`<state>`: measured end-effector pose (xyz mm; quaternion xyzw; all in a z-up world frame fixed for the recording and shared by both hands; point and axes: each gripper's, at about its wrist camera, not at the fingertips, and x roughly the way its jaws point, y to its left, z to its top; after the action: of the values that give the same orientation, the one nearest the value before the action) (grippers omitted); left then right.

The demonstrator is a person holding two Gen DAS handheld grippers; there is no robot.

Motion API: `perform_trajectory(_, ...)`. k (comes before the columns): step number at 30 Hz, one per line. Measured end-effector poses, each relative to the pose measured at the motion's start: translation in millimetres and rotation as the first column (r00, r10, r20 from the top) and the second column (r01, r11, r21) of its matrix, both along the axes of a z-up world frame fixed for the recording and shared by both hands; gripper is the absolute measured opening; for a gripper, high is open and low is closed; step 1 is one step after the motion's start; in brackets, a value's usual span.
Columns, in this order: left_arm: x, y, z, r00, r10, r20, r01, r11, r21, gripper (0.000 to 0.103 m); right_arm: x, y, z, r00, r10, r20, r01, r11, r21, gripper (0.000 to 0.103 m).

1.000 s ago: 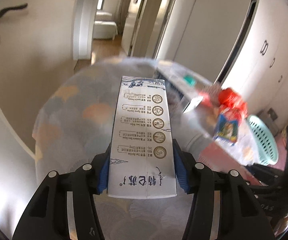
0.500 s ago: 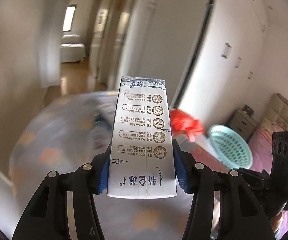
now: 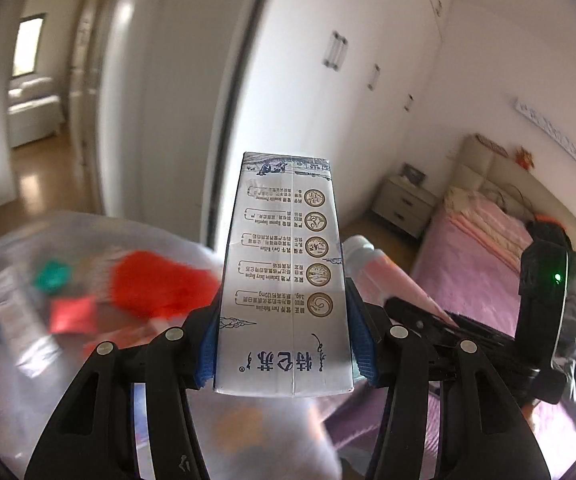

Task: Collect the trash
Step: 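Carry the carton and pink bottle to the basket and release both, then grasp the clear milk bottle with the left tool while the right tool approaches the tiger box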

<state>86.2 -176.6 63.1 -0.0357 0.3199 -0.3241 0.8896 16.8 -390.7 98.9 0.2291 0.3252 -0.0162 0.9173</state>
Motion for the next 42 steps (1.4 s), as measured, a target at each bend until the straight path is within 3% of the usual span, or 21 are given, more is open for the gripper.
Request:
perform_trajectory(7, 37.5, -83.9, -39.5, 0.989, -0.099, -0.109, 0.103, 0.994, 0.035, 0.052, 22.6, -67.5, -30.5, 0.986, -0.148, -0.075, 0.15, 0.989, 0.019, 0.046)
perform_trajectory(15, 58.0, -128.0, -80.3, 0.984, -0.106, -0.143, 0.121, 0.988, 0.1, 0.053, 46.3, -89.1, -61.6, 0.966, -0.213, -0.145, 0.218, 0.976, 0.021, 0.046)
perform_trajectory(18, 56.6, -127.3, -77.3, 0.986, -0.109, -0.127, 0.121, 0.989, 0.088, 0.069, 58.6, -86.4, -68.2, 0.962, -0.219, -0.164, 0.222, 0.975, -0.002, 0.047)
perform_trajectory(23, 46.5, -91.5, -63.9, 0.989, -0.106, -0.105, 0.112, 0.993, 0.045, 0.072, 55.7, -89.6, -75.2, 0.962, -0.213, -0.172, 0.22, 0.975, 0.02, 0.047)
perform_trajectory(29, 26.0, -48.5, -38.7, 0.997, -0.059, -0.057, 0.059, 0.998, -0.006, 0.072, 38.2, -76.3, -62.2, 0.974, -0.185, -0.131, 0.189, 0.982, 0.021, 0.047)
perform_trajectory(35, 5.8, 8.9, -13.4, 0.999, 0.026, -0.02, -0.027, 0.998, -0.057, 0.072, 24.1, -42.2, -26.1, 0.99, -0.129, -0.052, 0.13, 0.991, 0.016, 0.047)
perform_trajectory(42, -10.7, 84.8, 3.2, 0.983, 0.184, 0.006, -0.184, 0.982, -0.046, 0.072, 20.0, 16.8, 8.8, 0.999, -0.001, 0.033, 0.001, 1.0, -0.006, 0.047)
